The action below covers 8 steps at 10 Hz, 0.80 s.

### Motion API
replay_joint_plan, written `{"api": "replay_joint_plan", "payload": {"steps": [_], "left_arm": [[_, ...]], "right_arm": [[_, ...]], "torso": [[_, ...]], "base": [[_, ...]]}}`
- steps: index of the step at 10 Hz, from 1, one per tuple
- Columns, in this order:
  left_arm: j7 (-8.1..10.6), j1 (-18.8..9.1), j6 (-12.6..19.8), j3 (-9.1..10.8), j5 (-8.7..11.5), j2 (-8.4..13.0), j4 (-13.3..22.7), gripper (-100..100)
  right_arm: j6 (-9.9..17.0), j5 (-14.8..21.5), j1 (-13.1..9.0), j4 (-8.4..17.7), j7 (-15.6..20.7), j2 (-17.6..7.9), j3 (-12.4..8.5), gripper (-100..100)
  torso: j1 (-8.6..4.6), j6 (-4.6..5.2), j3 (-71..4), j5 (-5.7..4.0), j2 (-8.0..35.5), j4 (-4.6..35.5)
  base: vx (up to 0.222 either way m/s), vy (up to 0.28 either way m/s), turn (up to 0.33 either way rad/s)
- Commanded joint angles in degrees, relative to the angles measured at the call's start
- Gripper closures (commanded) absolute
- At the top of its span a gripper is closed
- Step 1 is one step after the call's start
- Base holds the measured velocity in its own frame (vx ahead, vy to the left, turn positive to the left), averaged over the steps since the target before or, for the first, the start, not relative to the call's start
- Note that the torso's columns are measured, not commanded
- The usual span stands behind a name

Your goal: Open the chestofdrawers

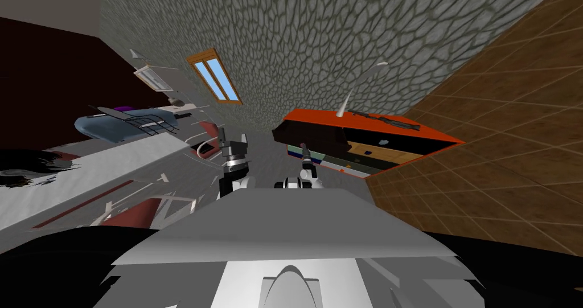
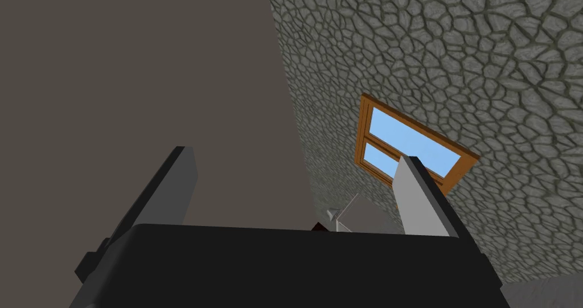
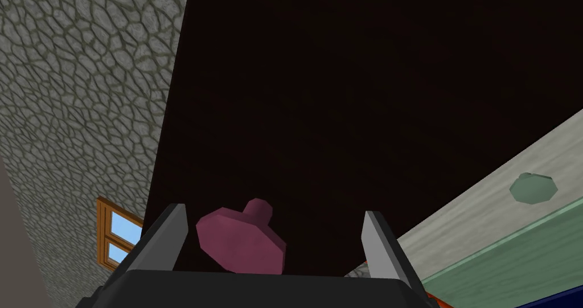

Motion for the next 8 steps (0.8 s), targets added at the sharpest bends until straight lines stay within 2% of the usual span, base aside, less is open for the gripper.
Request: {"api": "replay_joint_plan", "payload": {"steps": [1, 2, 3, 4, 5, 6, 7, 8], "left_arm": [[0.0, 0.0, 0.0, 0.0, 0.0, 0.0, 0.0, 0], [0.0, -0.02, 0.0, -0.01, 0.0, 0.0, 0.0, 0], [0.0, -0.01, 0.0, 0.0, 0.0, 0.0, 0.0, 0], [0.0, 0.0, 0.0, 0.0, 0.0, 0.0, 0.0, 0], [0.0, -0.02, 0.0, -0.01, 0.0, 0.0, 0.0, 0], [0.0, -0.01, 0.0, -0.01, 0.0, 0.0, 0.0, 0], [0.0, 0.0, 0.0, 0.0, 0.0, 0.0, 0.0, 0], [0.0, -0.01, 0.0, -0.01, 0.0, 0.0, 0.0, 0]], "right_arm": [[2.16, -1.83, 1.38, -2.56, 1.27, -1.15, -3.79, -100], [2.16, -1.83, 1.38, -2.9, 1.27, -1.15, -5.51, -100], [2.16, -1.83, 1.38, -2.9, 1.27, -1.15, -6.88, -100], [3.5, -3.34, 2.78, -4.99, 1.96, -2.29, -8.6, -100], [3.5, -3.34, 2.78, -4.99, 1.96, -2.29, -10.12, -100], [3.5, -3.34, 2.78, -4.99, 1.96, -2.29, -12.07, -100], [4.84, -4.84, 4.19, -7.09, 2.66, -3.44, -13.99, -100], [4.84, -4.84, 4.19, -7.09, 2.66, -3.44, -16.0, -100]], "torso": [[0.01, -0.02, -0.03, 0.0, -0.03, -0.01], [0.09, -0.12, 0.08, 0.0, 0.15, 0.02], [0.21, -0.26, 0.08, 0.0, 0.13, -0.02], [0.16, -0.11, -0.01, 0.02, -0.02, -0.03], [0.18, -0.16, 0.01, 0.02, 0.03, -0.02], [0.19, -0.25, -0.01, 0.01, -0.02, -0.02], [0.05, -0.06, -0.07, 0.01, -0.11, -0.04], [0.09, -0.11, 0.01, 0.0, 0.04, -0.01]], "base": [[-0.055, 0.014, 0.364], [-0.08, 0.011, 0.381], [-0.048, 0.007, 0.153], [-0.073, 0.033, 0.378], [-0.073, 0.024, 0.443], [-0.035, 0.008, 0.099], [-0.075, 0.038, 0.337], [-0.074, 0.031, 0.437]]}}
